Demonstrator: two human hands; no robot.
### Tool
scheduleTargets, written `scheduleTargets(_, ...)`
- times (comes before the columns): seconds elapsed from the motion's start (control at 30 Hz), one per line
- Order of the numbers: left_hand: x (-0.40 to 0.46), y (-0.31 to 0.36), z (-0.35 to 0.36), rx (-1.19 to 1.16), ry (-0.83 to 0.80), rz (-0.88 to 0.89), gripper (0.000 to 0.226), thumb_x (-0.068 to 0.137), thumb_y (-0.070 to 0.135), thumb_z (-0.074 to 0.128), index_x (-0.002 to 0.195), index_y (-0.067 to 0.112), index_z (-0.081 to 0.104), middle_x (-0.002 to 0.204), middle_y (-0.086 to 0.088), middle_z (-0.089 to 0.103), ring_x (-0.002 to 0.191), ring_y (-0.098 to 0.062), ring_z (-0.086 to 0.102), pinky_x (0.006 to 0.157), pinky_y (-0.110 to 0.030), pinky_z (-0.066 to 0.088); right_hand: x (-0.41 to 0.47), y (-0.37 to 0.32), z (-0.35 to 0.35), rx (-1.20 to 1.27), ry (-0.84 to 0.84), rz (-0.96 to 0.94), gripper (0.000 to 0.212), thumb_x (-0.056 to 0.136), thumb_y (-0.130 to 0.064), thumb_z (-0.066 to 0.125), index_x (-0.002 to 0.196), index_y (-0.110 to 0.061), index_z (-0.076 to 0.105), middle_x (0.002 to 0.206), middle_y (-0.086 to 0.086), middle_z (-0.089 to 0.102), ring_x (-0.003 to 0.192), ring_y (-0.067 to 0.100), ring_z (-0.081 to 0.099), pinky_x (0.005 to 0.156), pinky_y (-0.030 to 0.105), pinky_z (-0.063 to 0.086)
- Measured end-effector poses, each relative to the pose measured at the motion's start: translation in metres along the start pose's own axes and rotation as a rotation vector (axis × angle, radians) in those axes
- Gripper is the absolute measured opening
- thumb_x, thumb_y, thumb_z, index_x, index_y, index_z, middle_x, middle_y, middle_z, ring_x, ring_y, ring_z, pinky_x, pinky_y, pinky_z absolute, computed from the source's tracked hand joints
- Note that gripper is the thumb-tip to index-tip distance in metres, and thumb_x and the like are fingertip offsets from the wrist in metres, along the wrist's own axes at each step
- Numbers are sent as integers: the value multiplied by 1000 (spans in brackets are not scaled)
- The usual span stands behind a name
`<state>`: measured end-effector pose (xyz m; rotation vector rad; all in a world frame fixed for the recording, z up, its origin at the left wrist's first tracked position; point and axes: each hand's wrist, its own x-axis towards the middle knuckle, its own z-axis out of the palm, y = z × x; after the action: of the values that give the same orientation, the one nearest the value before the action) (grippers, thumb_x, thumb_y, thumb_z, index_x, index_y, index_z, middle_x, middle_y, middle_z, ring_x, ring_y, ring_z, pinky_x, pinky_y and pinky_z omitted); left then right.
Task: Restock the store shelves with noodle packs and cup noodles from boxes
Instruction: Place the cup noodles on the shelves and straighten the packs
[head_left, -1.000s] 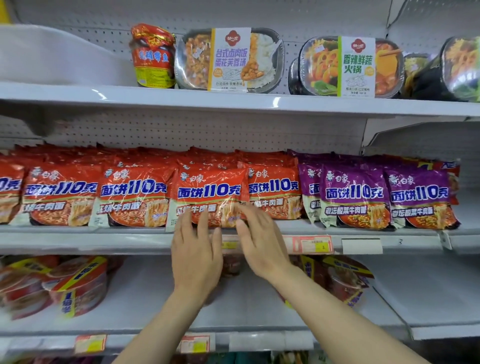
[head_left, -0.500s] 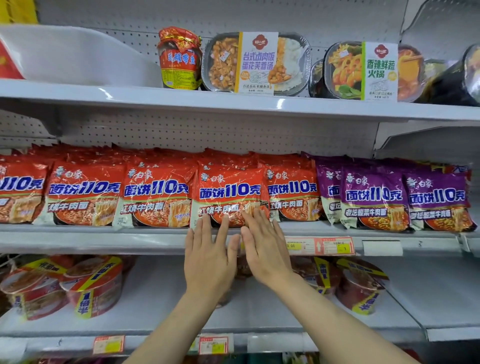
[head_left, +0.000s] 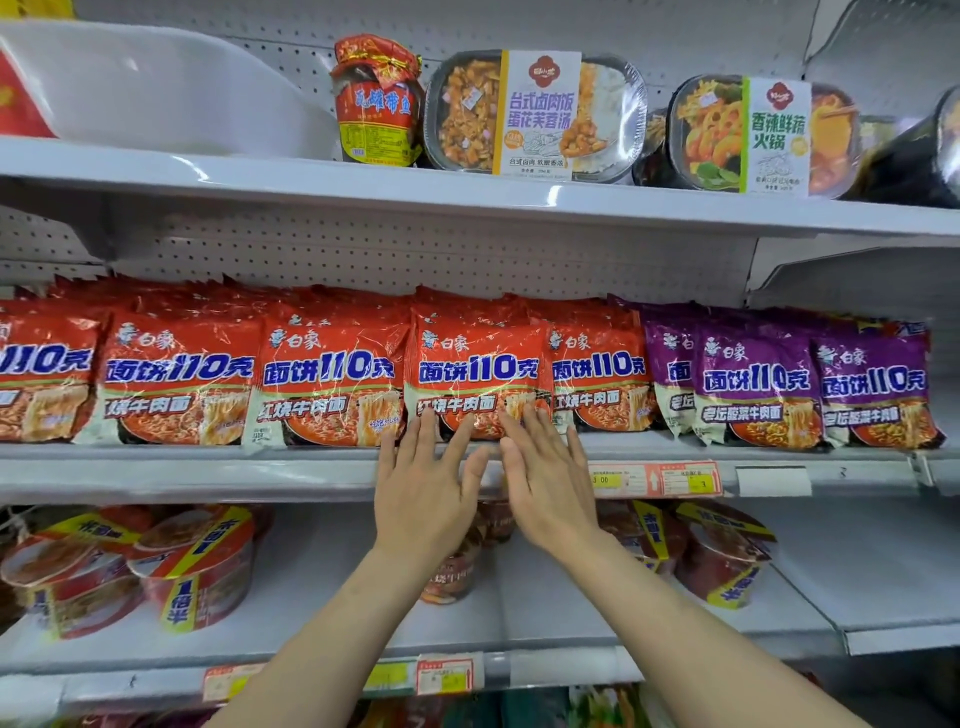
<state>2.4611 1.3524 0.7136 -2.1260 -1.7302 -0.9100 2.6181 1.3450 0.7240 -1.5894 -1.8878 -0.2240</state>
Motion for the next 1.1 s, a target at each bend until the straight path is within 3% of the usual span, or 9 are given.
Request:
scheduleTargets(0.2, 1, -7, -7, -43, 16, 5, 85, 96, 68, -11, 153, 30, 41, 155, -11, 45, 145, -28, 39, 123, -47, 21, -6, -6, 5, 109, 151, 43, 86, 96, -65, -11, 153, -29, 42, 160, -8, 39, 149, 6, 27, 127, 39, 5)
scheduleTargets(0.47, 11, -2, -8, -35, -17, -50, 103, 82, 72, -27, 161, 22, 15, 163, -9, 29, 151, -25, 28, 126, -45, 14, 1, -6, -2, 60, 55, 53, 78, 95, -65, -2, 158, -29, 28, 162, -9, 34, 151, 8, 24, 127, 41, 6)
scheduleTargets(0.6, 12, 2, -9, -24, -27, -78, 109, 77, 73, -32, 161, 21, 14, 165, -10, 26, 151, -25, 27, 125, -45, 10, 4, -1, -3, 35, 5, 24, 78, 94, -62, -3, 159, -30, 27, 164, -10, 27, 152, 8, 19, 127, 40, 7)
scheduleTargets(0.77, 17, 8, -9, -55, -41, -102, 83, 93, 66, -8, 160, 25, 19, 161, -8, 32, 150, -24, 28, 123, -44, 17, 5, 9, -10, -5, -26, 0, 63, 104, -54, 9, 158, -29, 31, 164, -6, 29, 151, 13, 22, 124, 38, 14)
scheduleTargets(0.9, 26, 1, -11, -29, -70, -65, 103, 83, 69, -31, 157, 27, 26, 164, 0, 27, 151, -22, 24, 122, -47, 18, 12, 6, -13, -28, -24, -9, 57, 106, -50, 18, 156, -26, 34, 162, 0, 30, 148, 21, 29, 121, 42, 22)
scheduleTargets(1.0, 20, 1, -16, -85, -77, -38, 106, 81, 74, -27, 158, 24, 26, 165, -1, 25, 152, -24, 21, 123, -46, 15, 9, 2, -11, -46, -11, -7, 61, 104, -52, 14, 155, -24, 34, 161, 3, 31, 147, 24, 30, 120, 44, 24)
scheduleTargets(1.1, 7, -3, -25, -180, -45, -32, 103, 81, 77, -22, 160, 26, 20, 167, -5, 20, 154, -22, 15, 126, -43, 12, 5, -4, -12, -52, -8, 12, 65, 103, -53, 9, 157, -24, 30, 164, 4, 27, 152, 23, 22, 124, 43, 15)
